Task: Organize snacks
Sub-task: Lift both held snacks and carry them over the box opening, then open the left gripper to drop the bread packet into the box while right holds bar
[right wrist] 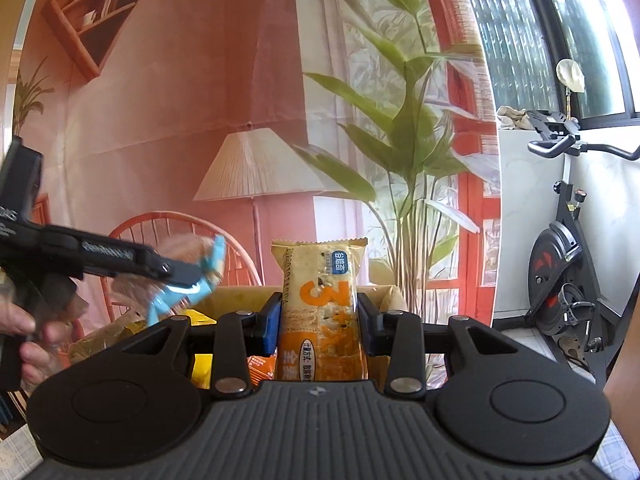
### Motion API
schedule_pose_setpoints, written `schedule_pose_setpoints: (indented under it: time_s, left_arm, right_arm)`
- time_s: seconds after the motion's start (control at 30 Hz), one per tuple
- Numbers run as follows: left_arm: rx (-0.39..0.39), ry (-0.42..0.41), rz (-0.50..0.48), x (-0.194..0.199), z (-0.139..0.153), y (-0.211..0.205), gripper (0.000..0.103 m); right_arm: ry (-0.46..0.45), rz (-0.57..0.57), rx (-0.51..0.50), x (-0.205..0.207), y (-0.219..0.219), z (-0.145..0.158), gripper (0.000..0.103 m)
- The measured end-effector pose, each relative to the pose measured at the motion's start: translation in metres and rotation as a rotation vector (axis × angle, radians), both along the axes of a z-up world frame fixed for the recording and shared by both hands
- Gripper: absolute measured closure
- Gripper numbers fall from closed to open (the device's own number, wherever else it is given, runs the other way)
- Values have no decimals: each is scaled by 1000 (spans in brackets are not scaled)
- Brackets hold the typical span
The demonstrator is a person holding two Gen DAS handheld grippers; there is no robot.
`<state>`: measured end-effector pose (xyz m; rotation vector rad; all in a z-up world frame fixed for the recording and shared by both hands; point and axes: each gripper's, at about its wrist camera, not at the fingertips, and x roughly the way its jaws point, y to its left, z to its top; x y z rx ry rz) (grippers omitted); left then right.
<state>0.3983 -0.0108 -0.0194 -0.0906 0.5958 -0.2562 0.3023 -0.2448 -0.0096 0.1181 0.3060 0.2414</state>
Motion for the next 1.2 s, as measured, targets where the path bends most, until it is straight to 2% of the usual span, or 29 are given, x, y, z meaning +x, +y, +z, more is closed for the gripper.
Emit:
schedule_pose_setpoints:
  time_s: [0.23,0.43,0.5,0.7,0.87,0.97,1.1,1.2]
  left_arm:
    - [59,135,-20,1,-26,1,26]
    - [123,146,-36,7,-27,-7,26]
    - [118,144,-34,8,-27,-6,26]
    - [81,130,-37,6,-16,-3,23]
    - [73,33,-23,3,7,-2,16]
    - [59,-13,-7,2,19,-1,16]
    - [50,-50,16,-4,27,3,16]
    - [46,-60,25,-10,29,5,16]
  right_arm:
    - [41,13,-4,9,5,-9,64]
    - [67,18,6,16,8,-13,64]
    - [77,18,9,19,9,-13,64]
    - [102,17,34,30,12,-14,64]
    - [118,23,19,38,21,-16,64]
    - [143,42,22,43,25,-19,61]
    - [144,44,18,40,28,-20,54]
    - [137,42,23,35,26,-18,54]
